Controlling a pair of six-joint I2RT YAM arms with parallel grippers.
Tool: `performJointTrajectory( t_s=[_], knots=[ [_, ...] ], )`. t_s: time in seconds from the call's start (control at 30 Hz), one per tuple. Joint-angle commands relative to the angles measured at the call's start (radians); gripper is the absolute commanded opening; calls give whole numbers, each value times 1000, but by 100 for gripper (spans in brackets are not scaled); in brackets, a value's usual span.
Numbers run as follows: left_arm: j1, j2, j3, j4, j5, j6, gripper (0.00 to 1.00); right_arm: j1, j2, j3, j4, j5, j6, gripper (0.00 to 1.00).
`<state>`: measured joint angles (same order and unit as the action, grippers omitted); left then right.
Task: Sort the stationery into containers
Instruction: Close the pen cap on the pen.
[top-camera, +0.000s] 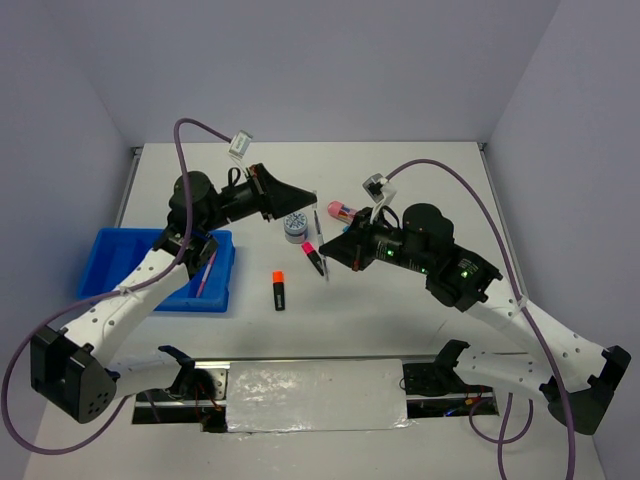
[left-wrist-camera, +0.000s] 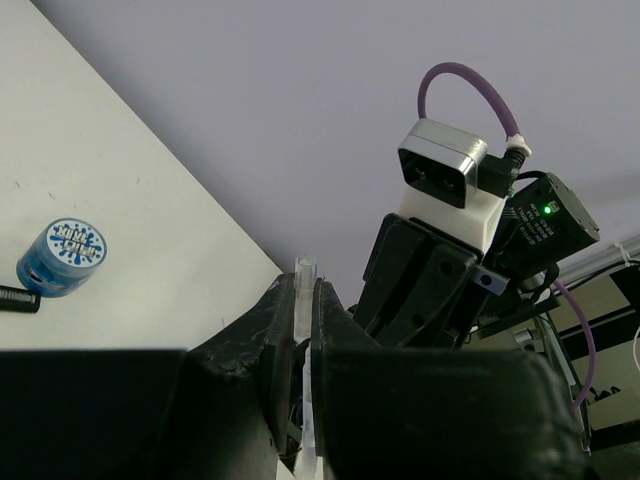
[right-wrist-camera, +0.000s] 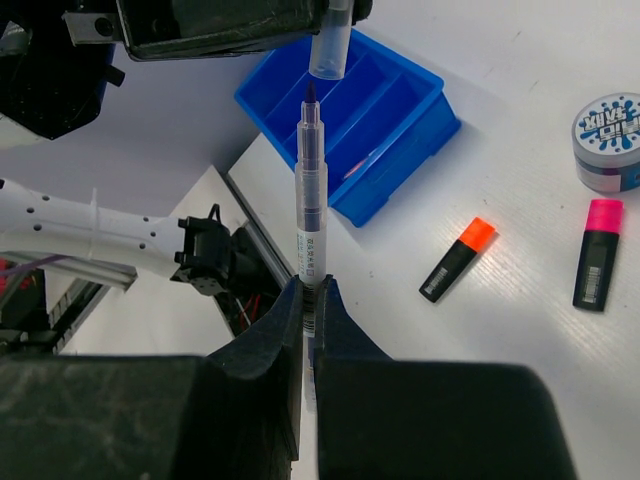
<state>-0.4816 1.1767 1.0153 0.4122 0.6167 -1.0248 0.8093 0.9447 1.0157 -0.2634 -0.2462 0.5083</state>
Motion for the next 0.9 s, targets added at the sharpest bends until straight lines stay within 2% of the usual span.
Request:
performJointTrajectory(
  t_s=[0.0, 0.3, 0.87],
  knots=[
    [5, -5, -7, 85, 25, -1, 0, 8, -1, 46, 36, 13, -1, 0],
    [5, -6, -18, 129, 32, -43, 0, 7, 2, 47, 21, 45, 19, 0],
    [5, -20, -26, 108, 14, -37, 0, 8, 2, 78, 24, 25, 18, 0]
  ],
)
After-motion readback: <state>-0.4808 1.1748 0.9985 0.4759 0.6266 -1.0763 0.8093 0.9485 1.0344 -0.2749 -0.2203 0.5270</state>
